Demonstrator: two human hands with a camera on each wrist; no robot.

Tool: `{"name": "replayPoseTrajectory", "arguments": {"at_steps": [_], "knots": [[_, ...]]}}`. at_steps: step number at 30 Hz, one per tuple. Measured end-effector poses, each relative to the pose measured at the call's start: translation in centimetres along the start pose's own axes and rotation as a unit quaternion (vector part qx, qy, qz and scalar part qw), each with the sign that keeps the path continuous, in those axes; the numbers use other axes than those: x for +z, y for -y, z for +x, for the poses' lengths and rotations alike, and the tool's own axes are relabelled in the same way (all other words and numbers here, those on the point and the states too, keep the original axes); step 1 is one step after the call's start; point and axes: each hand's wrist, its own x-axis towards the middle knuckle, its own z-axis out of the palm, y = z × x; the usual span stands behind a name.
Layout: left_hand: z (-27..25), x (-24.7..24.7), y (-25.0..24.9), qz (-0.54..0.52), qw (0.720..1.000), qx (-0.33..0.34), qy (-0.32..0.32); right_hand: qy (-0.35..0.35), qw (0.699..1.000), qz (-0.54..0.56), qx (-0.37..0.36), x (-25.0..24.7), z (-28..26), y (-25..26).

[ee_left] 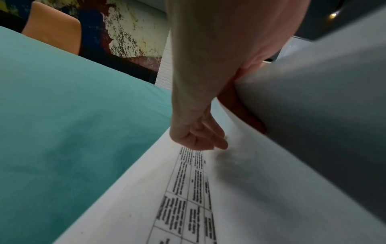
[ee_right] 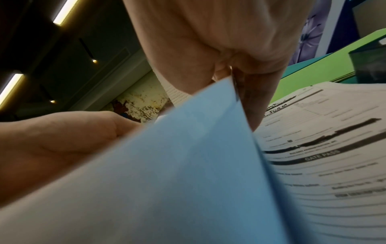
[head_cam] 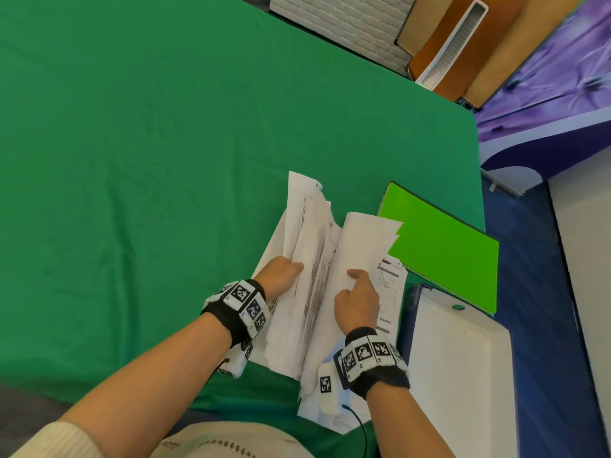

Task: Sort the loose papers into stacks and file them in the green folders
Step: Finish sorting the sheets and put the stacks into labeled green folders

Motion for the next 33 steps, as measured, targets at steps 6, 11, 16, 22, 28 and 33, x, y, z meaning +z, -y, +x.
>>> {"name": "replayPoseTrajectory", "arguments": {"at_steps": [6, 11, 16, 22, 28, 33], "knots": [[-0.3, 0.6, -0.2, 0.103, 0.994, 0.013, -0.046, -0.017, 0.998, 0.057, -0.009, 0.3, -0.4, -0.3], [-1.1, 1.7, 0.0, 0.230, 0.972, 0.032, -0.030, -0.049, 0.996, 0.066, -0.034, 0.7, -0.9, 0.0], [-1.9, 2.9, -0.8, 0.342, 0.937, 0.067, -0.039, -0.049, 0.994, 0.089, -0.044, 0.6, -0.7, 0.0], [-2.1, 3.5, -1.3, 0.351, 0.932, 0.085, -0.037, -0.004, 0.990, 0.124, -0.071, 0.2, -0.5, -0.2], [-0.8, 3.1, -1.1, 0.202, 0.977, 0.062, -0.013, 0.080, 0.991, 0.101, -0.025, 0.0, -0.3, -0.6], [-1.1, 1.9, -1.3, 0.028, 0.999, 0.010, 0.030, 0.099, 0.986, 0.132, 0.002, 0.3, -0.1, -0.2]]}}
